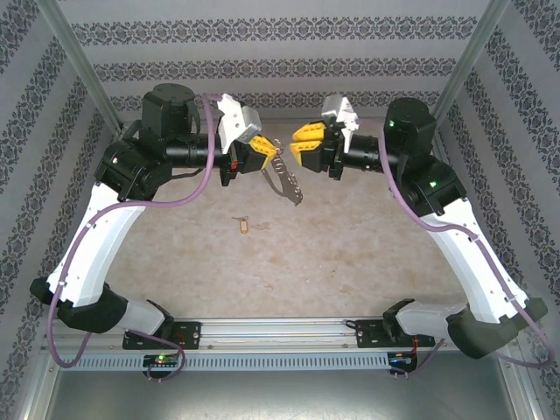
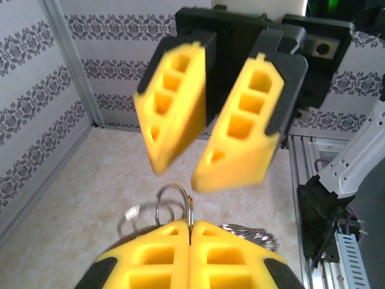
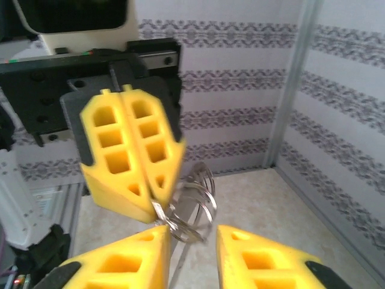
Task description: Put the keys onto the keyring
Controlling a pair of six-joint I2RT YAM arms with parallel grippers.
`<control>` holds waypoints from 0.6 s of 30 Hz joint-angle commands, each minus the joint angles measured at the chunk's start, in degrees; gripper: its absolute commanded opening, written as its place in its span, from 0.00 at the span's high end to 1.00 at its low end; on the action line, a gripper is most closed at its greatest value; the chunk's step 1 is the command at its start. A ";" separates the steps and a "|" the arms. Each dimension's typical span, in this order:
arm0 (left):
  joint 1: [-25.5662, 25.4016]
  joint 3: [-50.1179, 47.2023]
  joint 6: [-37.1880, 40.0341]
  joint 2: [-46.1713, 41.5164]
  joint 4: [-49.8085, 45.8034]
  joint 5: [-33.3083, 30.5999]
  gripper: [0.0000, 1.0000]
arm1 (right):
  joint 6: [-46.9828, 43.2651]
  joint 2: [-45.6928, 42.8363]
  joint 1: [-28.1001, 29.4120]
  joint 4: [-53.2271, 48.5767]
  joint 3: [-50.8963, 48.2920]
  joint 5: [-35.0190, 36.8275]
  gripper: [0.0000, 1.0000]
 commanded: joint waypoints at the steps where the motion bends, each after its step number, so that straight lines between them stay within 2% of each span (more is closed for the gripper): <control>1: 1.10 -1.16 -4.30 -2.82 7.74 4.28 1.00 | 4.28 -2.42 -1.51 5.59 -1.61 -0.75 0.74; 6: 2.10 -2.21 -7.13 -3.27 11.34 6.39 1.00 | 5.45 -3.28 -1.91 5.60 -2.30 -3.25 0.79; 11: 3.04 -3.82 -10.52 -3.95 16.04 8.03 1.00 | 8.12 -3.61 -1.88 6.48 -3.13 -6.76 0.79; 18: 3.16 -3.09 -10.34 -3.23 15.76 9.19 1.00 | 10.11 -1.70 -0.42 8.62 -1.24 -9.29 0.77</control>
